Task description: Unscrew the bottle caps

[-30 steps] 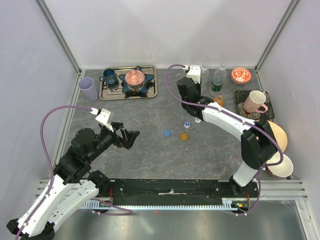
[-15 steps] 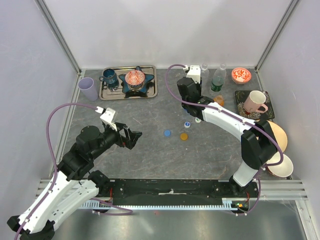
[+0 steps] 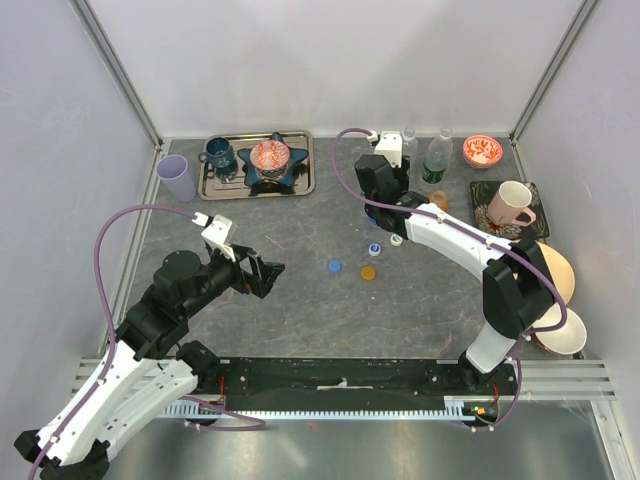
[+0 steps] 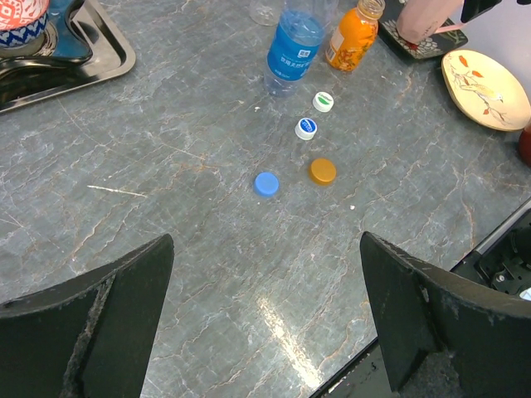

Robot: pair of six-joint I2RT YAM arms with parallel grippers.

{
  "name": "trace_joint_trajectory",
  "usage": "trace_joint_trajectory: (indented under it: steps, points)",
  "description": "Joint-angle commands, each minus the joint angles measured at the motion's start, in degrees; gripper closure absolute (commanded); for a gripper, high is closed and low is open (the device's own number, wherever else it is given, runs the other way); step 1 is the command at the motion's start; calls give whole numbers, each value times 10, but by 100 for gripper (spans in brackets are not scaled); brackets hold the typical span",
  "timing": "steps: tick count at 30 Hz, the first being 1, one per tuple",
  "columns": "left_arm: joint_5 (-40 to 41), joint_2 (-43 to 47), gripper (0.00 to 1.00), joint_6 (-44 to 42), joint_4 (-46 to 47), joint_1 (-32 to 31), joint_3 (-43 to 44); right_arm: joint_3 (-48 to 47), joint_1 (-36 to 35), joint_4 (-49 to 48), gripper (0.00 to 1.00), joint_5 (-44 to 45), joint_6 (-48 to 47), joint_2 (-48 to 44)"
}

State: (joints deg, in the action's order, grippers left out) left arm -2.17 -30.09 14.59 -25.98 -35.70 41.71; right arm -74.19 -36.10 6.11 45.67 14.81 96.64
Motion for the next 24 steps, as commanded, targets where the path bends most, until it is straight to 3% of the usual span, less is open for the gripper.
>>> trace_joint_trajectory:
  steps: [1,15,20,24]
  points:
    - [-11,-2,1,7,24,1,3,-31,3,6,31,-8,7,-19]
    - [15,-9,1,9,24,1,-2,-37,-2,34,14,-54,23,-107]
    - [44,-15,1,25,24,1,3,-44,-14,62,8,-81,25,-180]
    - [105,-25,1,55,19,1,9,-8,-28,77,8,-167,23,-280]
